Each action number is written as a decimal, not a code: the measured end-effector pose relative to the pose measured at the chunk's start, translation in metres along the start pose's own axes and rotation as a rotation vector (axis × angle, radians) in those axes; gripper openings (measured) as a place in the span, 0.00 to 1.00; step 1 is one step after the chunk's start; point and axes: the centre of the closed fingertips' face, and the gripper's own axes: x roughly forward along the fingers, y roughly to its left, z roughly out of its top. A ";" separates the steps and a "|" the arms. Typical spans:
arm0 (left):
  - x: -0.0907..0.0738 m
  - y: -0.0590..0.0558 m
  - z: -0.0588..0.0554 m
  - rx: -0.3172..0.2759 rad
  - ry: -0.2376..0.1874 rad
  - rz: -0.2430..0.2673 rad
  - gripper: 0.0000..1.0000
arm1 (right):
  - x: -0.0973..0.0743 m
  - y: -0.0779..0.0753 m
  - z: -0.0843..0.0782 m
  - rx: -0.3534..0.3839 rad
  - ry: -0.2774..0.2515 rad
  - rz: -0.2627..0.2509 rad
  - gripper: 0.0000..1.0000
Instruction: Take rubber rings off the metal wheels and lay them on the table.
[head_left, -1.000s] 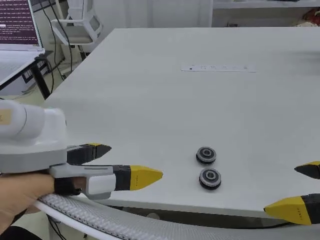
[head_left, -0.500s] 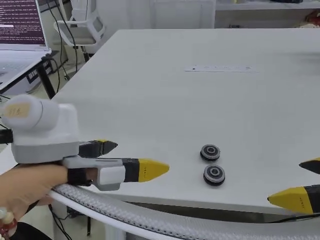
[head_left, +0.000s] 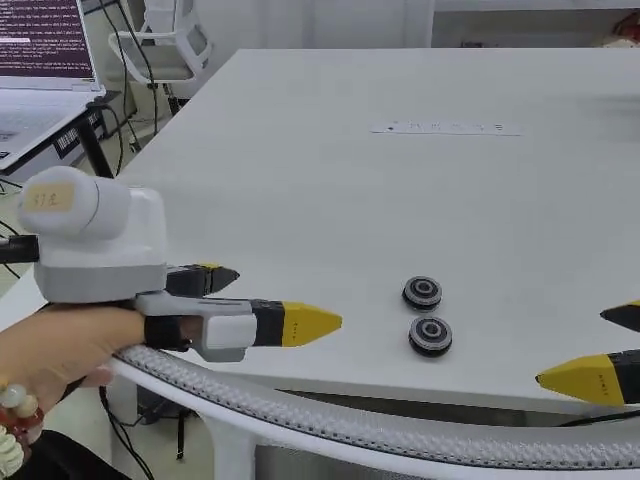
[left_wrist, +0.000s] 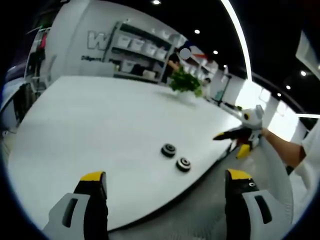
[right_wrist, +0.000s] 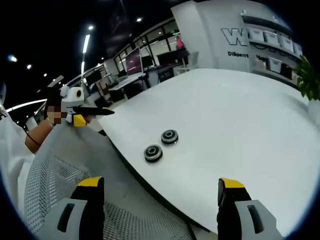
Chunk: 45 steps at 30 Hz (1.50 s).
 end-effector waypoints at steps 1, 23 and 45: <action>0.000 0.000 0.000 0.000 -0.003 0.001 1.00 | 0.000 0.000 0.000 0.000 0.001 -0.001 0.94; -0.002 0.001 0.004 -0.025 -0.042 0.003 0.98 | -0.001 -0.001 0.001 0.013 -0.015 -0.002 0.93; -0.002 -0.005 0.012 0.081 -0.042 -0.021 0.96 | -0.004 0.005 0.011 -0.068 -0.052 0.024 0.88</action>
